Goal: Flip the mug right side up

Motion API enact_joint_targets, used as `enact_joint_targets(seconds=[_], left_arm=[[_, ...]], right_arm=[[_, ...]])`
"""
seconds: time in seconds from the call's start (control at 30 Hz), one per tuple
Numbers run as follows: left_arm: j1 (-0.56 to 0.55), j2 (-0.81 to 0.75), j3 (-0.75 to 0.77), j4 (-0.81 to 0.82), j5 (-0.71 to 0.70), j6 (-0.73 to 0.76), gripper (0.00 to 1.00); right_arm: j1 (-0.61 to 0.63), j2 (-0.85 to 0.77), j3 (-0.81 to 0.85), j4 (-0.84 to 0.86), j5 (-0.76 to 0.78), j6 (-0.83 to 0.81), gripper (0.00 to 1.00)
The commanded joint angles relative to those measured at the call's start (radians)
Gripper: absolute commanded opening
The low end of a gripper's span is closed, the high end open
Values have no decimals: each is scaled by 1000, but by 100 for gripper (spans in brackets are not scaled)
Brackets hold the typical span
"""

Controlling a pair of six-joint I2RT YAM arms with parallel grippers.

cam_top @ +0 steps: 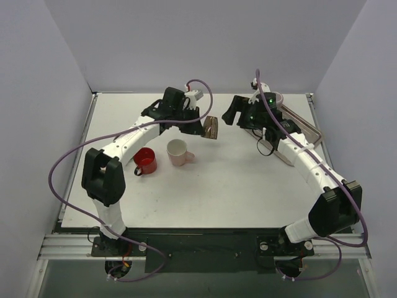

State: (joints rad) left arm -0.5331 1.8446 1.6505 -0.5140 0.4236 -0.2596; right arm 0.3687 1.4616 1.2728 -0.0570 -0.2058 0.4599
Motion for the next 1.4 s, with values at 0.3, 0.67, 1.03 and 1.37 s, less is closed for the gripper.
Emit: enact_joint_targets(seconds=[0.3, 0.67, 1.03, 1.37], left_arm=[[136, -53, -52, 204, 389, -547, 0], [113, -150, -176, 273, 429, -658, 0], [70, -166, -212, 316, 472, -695, 0], [123, -97, 109, -145, 135, -158, 84]], right_arm=[[364, -517, -751, 715, 341, -1141, 89], [446, -360, -633, 789, 414, -1181, 76], [408, -207, -466, 748, 493, -1155, 20], [214, -29, -14, -54, 342, -651, 0]])
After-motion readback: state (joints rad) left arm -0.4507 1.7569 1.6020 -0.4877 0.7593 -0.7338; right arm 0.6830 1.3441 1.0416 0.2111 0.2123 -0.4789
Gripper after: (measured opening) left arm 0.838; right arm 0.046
